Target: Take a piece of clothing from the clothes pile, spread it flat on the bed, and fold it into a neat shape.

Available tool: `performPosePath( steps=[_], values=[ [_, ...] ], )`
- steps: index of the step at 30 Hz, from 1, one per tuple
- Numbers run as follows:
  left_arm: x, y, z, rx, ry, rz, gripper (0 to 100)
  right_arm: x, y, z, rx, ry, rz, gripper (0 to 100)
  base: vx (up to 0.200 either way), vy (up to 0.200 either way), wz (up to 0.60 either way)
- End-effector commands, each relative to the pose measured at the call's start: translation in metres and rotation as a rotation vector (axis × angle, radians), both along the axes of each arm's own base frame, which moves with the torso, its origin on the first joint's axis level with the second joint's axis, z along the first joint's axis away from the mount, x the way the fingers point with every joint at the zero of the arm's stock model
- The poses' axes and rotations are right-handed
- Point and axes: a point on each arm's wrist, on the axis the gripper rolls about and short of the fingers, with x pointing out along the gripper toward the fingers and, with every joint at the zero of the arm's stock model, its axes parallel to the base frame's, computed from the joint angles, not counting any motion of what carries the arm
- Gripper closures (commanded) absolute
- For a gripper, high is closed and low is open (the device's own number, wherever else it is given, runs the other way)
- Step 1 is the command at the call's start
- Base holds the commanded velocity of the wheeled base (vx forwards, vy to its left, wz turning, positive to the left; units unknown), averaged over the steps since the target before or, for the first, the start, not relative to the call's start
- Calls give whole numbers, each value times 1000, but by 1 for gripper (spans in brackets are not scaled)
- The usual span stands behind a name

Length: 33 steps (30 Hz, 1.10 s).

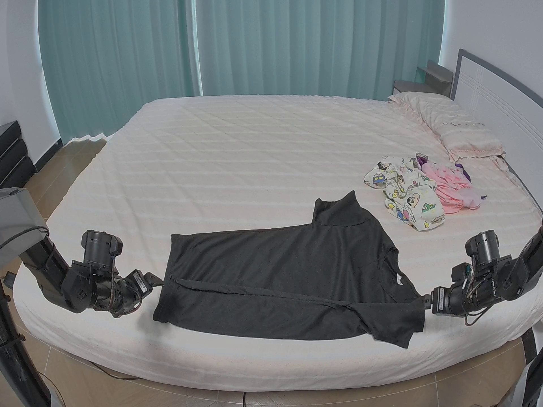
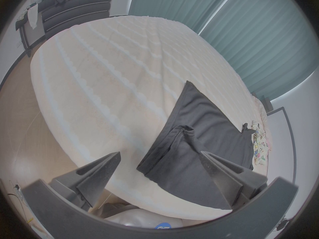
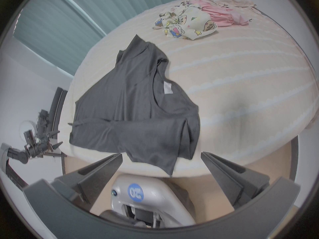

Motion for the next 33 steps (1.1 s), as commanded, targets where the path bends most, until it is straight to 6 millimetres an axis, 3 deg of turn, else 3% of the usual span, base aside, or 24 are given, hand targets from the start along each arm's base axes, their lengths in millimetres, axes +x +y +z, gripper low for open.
performPosePath(
  steps=[1, 8, 17, 33],
  values=[
    [10, -2, 9, -22, -44, -19, 0, 14, 2, -23, 42, 18, -47, 0, 0, 0, 0],
    [7, -9, 5, -113, -20, -107, 0, 27, 5, -48, 113, -15, -68, 0, 0, 0, 0],
    [9, -14, 4, -142, -16, -102, 0, 32, 2, -49, 154, -30, -57, 0, 0, 0, 0],
    [7, -15, 1, -150, -2, -92, 0, 48, 5, -70, 189, -82, -104, 0, 0, 0, 0]
  ],
)
